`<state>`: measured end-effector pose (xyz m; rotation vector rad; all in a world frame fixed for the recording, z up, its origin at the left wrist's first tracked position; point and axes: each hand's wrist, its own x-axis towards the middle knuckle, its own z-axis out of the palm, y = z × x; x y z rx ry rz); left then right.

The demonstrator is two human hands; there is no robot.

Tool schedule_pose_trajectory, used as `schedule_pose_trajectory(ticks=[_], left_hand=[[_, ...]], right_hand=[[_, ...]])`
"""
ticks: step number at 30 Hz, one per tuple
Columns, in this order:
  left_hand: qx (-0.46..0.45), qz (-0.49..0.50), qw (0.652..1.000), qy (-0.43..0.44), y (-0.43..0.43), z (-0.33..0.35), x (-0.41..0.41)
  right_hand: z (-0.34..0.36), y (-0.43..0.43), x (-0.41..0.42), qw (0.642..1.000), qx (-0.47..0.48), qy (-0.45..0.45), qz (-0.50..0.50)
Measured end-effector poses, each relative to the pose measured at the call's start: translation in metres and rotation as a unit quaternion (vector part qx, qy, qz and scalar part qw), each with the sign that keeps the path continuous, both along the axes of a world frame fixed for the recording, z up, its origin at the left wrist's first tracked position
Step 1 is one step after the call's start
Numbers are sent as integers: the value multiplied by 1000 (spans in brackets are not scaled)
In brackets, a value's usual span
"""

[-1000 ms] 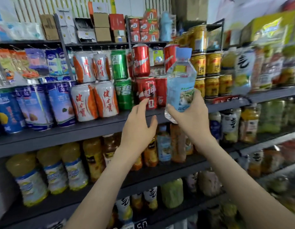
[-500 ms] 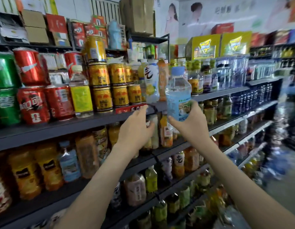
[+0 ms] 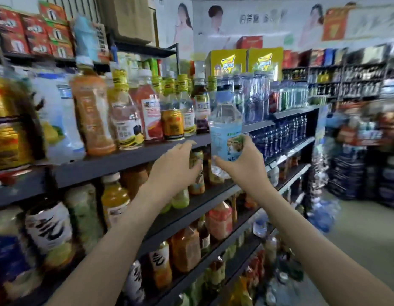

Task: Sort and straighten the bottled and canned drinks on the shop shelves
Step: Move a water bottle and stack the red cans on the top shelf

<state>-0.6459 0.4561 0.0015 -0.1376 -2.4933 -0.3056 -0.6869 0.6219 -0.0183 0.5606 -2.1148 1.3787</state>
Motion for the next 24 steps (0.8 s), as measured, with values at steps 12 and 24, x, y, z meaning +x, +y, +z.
schedule_pose_trajectory(ticks=[12, 24], left_hand=[[-28, -41, 999, 10, 202, 7, -266], [18, 50, 996, 69, 384, 13, -498]], right_hand=[[13, 218, -252, 996, -25, -31, -74], [26, 408, -509, 998, -29, -47, -35]])
